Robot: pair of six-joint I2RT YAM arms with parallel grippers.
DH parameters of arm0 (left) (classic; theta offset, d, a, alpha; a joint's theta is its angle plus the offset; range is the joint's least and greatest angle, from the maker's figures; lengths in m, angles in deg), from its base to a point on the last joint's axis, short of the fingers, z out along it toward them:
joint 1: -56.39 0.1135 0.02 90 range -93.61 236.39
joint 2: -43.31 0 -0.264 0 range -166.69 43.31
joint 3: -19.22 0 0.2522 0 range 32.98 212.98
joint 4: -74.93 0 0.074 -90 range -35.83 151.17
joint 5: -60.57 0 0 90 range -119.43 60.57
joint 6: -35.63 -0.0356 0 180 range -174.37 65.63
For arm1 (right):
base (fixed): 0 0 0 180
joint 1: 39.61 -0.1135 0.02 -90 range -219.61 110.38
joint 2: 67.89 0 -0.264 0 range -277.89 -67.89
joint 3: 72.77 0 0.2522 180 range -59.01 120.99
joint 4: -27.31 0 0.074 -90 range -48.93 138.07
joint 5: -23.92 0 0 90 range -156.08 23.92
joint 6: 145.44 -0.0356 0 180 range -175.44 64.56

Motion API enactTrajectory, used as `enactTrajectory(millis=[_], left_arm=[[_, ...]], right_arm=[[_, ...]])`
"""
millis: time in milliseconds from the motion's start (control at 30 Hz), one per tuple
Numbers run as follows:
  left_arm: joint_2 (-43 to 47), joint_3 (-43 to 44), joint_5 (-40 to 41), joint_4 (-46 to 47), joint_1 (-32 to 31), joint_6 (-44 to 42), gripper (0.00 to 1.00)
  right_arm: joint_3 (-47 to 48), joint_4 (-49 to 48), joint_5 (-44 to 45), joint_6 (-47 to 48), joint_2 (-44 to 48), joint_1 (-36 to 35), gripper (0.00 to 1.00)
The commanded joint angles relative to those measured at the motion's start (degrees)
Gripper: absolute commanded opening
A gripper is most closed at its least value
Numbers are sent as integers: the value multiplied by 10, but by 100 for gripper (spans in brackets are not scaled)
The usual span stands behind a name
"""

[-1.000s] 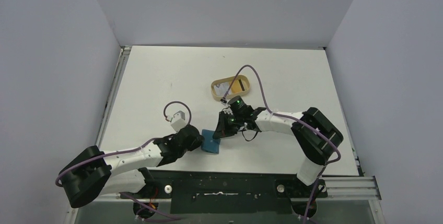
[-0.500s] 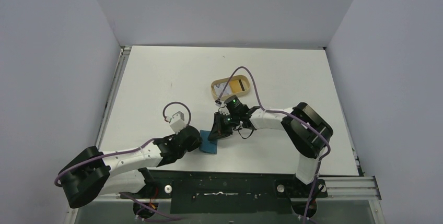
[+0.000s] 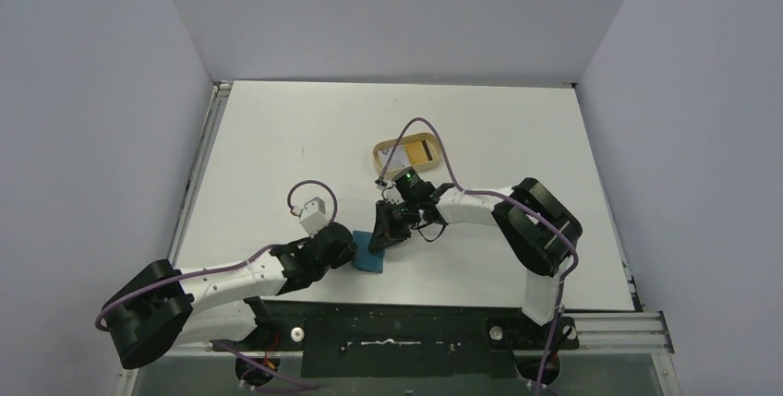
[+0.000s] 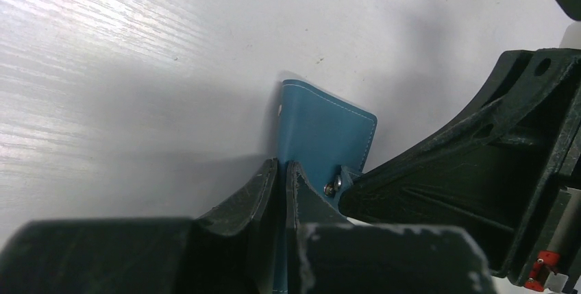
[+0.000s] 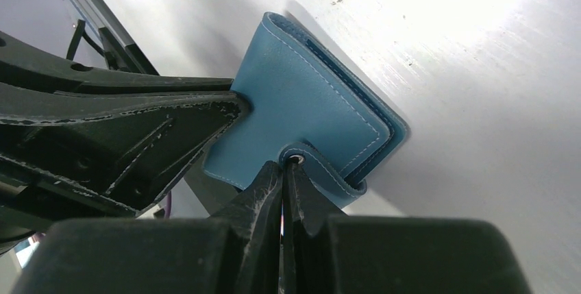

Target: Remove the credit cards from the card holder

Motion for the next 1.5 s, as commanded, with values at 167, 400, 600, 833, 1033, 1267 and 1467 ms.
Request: enactTrajectory(millis=[167, 400, 600, 833, 1033, 1267, 1467], left_arm=[[7, 19, 12, -15, -4, -3, 0], [7, 18, 12, -14, -4, -1, 0], [5, 16, 9, -9, -4, 0, 0], [6, 10, 7, 4, -5, 4, 0], [4, -6, 4, 27, -8, 17, 0], [-2, -32, -2, 76, -8, 30, 0], [-15, -51, -13, 117, -9, 35, 0]], right_arm=[[29, 23, -9, 19, -20, -14, 0], [40, 30, -8, 19, -26, -23, 0], [49, 32, -6, 18, -36, -28, 0], [62, 44, 0, 9, -60, -34, 0], [90, 94, 32, 4, -79, -44, 0], [105, 127, 64, -32, -97, -55, 0], [109, 126, 69, -78, -126, -60, 0]])
